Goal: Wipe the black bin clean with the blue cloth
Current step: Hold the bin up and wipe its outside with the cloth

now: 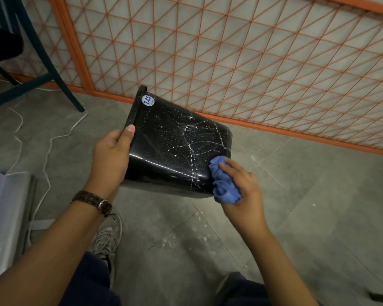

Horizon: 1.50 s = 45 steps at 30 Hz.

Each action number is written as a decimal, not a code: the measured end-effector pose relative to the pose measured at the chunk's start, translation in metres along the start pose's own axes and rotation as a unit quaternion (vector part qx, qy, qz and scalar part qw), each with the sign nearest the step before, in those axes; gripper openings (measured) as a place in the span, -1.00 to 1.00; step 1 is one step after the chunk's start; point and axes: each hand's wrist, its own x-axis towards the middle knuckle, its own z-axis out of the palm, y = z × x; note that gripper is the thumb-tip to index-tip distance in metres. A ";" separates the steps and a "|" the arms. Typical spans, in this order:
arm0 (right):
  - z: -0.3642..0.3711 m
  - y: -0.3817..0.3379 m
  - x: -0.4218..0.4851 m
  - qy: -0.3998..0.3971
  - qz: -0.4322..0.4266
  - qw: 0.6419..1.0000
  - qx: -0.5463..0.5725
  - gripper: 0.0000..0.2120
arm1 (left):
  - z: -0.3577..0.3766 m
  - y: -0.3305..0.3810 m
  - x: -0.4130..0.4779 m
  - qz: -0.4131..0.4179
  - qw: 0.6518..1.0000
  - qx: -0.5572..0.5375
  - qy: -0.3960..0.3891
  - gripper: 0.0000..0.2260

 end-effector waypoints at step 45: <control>-0.004 -0.009 0.004 0.015 -0.019 1.000 0.002 -0.72 | 0.029 -0.005 -0.015 0.038 0.998 0.051 -0.024 -0.62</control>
